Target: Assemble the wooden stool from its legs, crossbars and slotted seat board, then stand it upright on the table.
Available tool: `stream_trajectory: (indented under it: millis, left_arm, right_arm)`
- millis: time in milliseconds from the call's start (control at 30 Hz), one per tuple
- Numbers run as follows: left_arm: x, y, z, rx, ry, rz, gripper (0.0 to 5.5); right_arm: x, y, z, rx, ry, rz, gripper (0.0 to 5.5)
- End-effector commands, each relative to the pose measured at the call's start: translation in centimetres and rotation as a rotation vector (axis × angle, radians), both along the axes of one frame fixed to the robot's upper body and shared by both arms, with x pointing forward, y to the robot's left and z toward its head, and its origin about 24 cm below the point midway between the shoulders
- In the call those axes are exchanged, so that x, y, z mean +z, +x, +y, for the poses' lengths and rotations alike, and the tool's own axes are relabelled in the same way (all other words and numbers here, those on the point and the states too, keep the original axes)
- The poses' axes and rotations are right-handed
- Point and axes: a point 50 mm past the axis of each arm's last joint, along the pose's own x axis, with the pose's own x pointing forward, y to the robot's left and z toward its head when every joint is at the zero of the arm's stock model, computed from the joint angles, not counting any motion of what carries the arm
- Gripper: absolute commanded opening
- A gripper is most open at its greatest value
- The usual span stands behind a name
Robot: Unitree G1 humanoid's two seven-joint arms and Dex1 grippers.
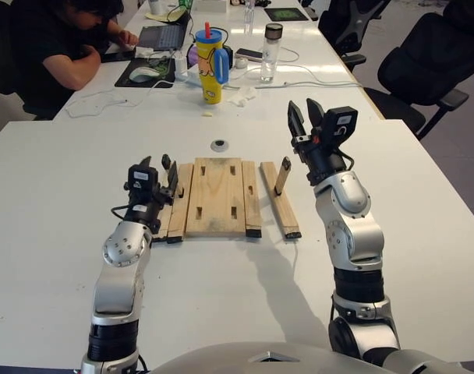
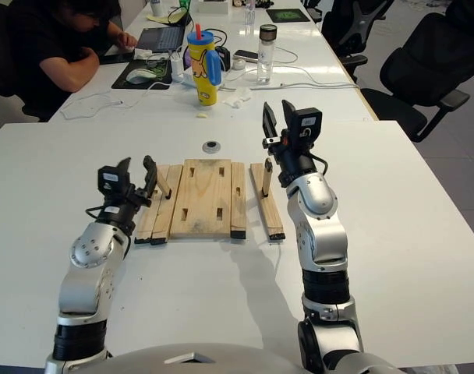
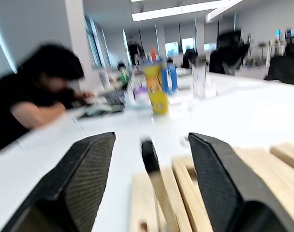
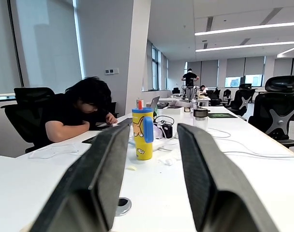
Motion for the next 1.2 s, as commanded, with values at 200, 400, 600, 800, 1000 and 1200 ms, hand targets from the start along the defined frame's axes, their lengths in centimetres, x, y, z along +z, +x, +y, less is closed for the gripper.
stream_trajectory:
  millis: [200, 400, 600, 800, 1000, 1200]
  left_arm:
    - [-1.8, 3.2, 0.2, 0.059, 0.019, 0.112, 2.64]
    - [-1.8, 2.9, 0.2, 0.063, 0.027, 0.115, 1.74]
    - [-1.2, 3.2, 0.1, 0.065, 0.056, 0.091, 0.74]
    - [1.6, 3.8, 0.2, 0.088, 0.024, -0.009, 0.41]
    - [8.1, 4.5, -0.1, -0.094, -0.166, -0.226, 0.41]
    - [10.8, 3.6, -0.2, -0.52, -0.406, -0.212, 0.41]
  right_arm:
    - [-0.4, 0.3, 0.5, 0.015, -0.014, 0.022, 1.85]
    - [-0.7, 0.5, 0.2, 0.008, -0.014, 0.045, 1.85]
    - [-1.2, 0.7, 0.0, -0.001, -0.004, 0.076, 1.85]
    - [-1.9, 1.3, -0.3, -0.034, -0.05, 0.12, 1.85]
    - [-1.8, 2.4, -2.2, 0.046, -0.026, 0.138, 1.85]
    - [0.1, 0.9, -4.9, 0.551, 0.319, 0.17, 2.83]
